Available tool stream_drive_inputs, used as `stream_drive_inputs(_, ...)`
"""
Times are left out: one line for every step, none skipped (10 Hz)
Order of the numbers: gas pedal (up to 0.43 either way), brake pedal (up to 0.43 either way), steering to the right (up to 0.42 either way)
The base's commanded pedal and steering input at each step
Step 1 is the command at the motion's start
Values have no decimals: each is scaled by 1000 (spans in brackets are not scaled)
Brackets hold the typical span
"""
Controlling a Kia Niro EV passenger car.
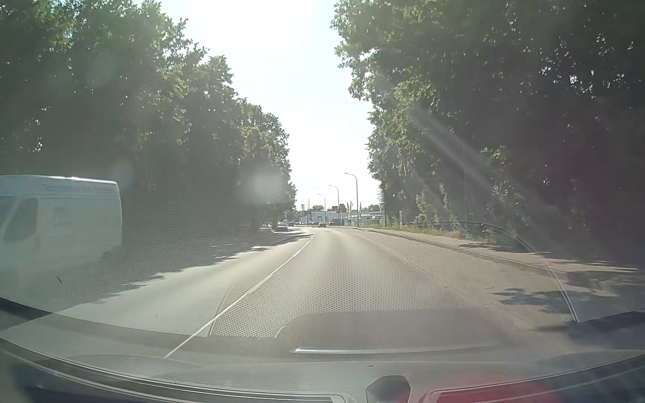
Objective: Follow the waypoints while adhering to traffic rules and regulations
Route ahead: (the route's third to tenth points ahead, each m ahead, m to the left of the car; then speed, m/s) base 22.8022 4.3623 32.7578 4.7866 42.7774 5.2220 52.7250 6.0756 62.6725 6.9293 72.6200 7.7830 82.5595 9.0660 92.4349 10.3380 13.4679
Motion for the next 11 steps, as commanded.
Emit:
stream_drive_inputs(177, 6, -5)
stream_drive_inputs(177, 6, -9)
stream_drive_inputs(177, 6, -10)
stream_drive_inputs(177, 6, -9)
stream_drive_inputs(177, 6, -8)
stream_drive_inputs(189, 6, -7)
stream_drive_inputs(189, 12, -7)
stream_drive_inputs(189, 6, -6)
stream_drive_inputs(189, 6, -6)
stream_drive_inputs(197, 6, -6)
stream_drive_inputs(209, 6, -6)
